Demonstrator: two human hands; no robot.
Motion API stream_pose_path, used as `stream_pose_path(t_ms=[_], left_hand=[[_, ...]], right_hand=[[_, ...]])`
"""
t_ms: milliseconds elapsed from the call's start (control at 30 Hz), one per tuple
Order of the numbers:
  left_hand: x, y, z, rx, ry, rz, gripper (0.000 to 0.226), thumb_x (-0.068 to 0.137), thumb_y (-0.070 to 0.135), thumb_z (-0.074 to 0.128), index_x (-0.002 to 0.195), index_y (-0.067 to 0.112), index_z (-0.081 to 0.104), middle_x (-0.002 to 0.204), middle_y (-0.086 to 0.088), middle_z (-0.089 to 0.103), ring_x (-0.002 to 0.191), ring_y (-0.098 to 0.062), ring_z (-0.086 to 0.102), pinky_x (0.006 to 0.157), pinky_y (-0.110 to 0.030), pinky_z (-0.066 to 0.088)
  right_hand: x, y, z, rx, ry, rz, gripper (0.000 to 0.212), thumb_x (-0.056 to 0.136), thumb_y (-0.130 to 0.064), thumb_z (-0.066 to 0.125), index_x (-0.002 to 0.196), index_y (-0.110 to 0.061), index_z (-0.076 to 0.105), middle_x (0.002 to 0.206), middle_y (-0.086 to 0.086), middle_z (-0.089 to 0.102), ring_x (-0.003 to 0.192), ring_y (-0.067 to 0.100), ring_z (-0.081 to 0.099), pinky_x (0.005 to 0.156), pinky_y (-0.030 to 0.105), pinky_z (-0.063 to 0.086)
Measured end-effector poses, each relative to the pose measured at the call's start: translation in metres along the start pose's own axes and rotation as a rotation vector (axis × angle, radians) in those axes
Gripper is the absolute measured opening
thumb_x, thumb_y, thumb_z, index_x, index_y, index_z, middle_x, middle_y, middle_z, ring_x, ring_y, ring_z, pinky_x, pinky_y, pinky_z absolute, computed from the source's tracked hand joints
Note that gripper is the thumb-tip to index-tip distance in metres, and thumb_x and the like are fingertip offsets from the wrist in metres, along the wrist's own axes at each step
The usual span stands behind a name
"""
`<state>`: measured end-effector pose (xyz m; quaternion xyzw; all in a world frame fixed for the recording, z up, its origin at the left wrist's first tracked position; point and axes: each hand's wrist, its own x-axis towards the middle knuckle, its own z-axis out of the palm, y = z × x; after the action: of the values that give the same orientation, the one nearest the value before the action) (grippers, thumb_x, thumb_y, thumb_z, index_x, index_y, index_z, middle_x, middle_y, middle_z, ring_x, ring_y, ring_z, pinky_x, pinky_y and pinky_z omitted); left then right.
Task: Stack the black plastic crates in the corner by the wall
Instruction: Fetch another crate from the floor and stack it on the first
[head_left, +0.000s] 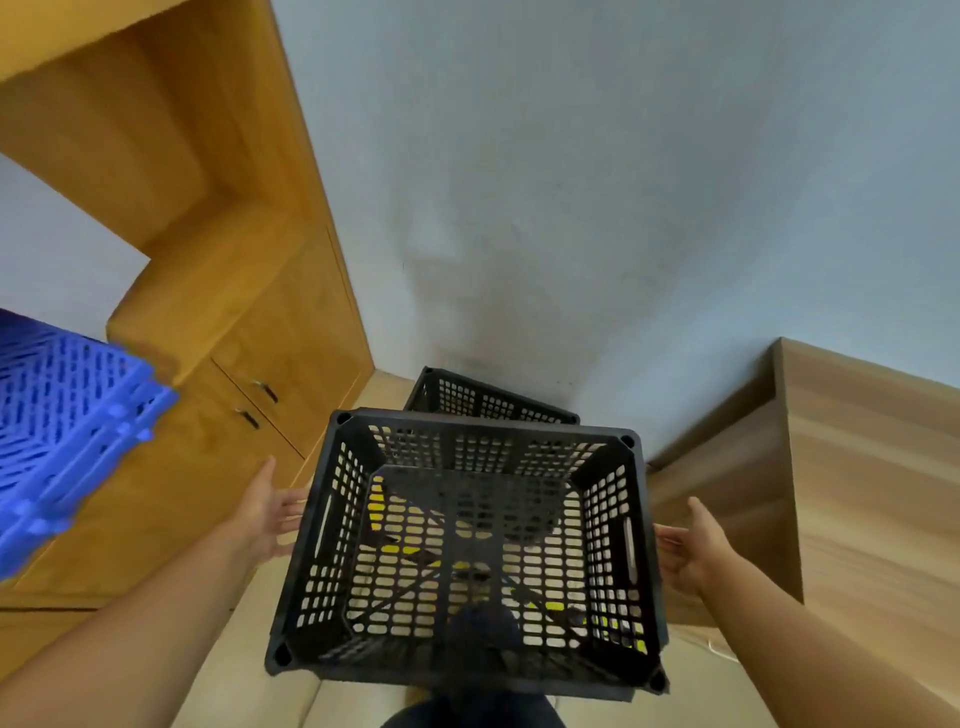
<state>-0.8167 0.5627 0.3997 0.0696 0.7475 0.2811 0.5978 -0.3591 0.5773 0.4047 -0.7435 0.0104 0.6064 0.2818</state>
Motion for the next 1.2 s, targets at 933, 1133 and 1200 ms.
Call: stream_pose_path(t_ms=[933, 1133, 1200], left_hand=[[0.175, 0.212, 0.153, 0.202, -0.011, -0.021, 0.075, 0.095, 0.061, 0.012, 0.124, 0.004, 0.052, 0.131, -0.020, 0.049, 0.124, -0.033, 0.042, 0.105, -0.049, 0.029], [0.223, 0.236, 0.169, 0.222, -0.037, -0.036, 0.073, 0.094, 0.062, 0.014, 0.123, 0.008, 0.053, 0.129, -0.017, 0.052, 0.126, -0.034, 0.042, 0.105, -0.050, 0.029], [0.235, 0.241, 0.173, 0.230, -0.039, -0.037, 0.073, 0.095, 0.061, 0.013, 0.127, 0.008, 0.051, 0.124, -0.016, 0.051, 0.127, -0.033, 0.041, 0.105, -0.048, 0.029]], right_hand=[[0.143, -0.157, 0.085, 0.163, 0.099, 0.053, 0.084, 0.090, -0.064, 0.024, 0.140, 0.002, 0.034, 0.143, 0.025, 0.040, 0.134, 0.039, 0.035, 0.114, 0.051, 0.023], [0.177, -0.165, 0.105, 0.240, 0.134, 0.046, 0.079, 0.092, -0.061, 0.025, 0.136, 0.003, 0.039, 0.137, 0.024, 0.047, 0.127, 0.038, 0.044, 0.104, 0.046, 0.033], [0.186, -0.167, 0.109, 0.280, 0.145, 0.047, 0.078, 0.093, -0.060, 0.025, 0.136, 0.003, 0.039, 0.137, 0.023, 0.048, 0.125, 0.037, 0.046, 0.101, 0.044, 0.035]])
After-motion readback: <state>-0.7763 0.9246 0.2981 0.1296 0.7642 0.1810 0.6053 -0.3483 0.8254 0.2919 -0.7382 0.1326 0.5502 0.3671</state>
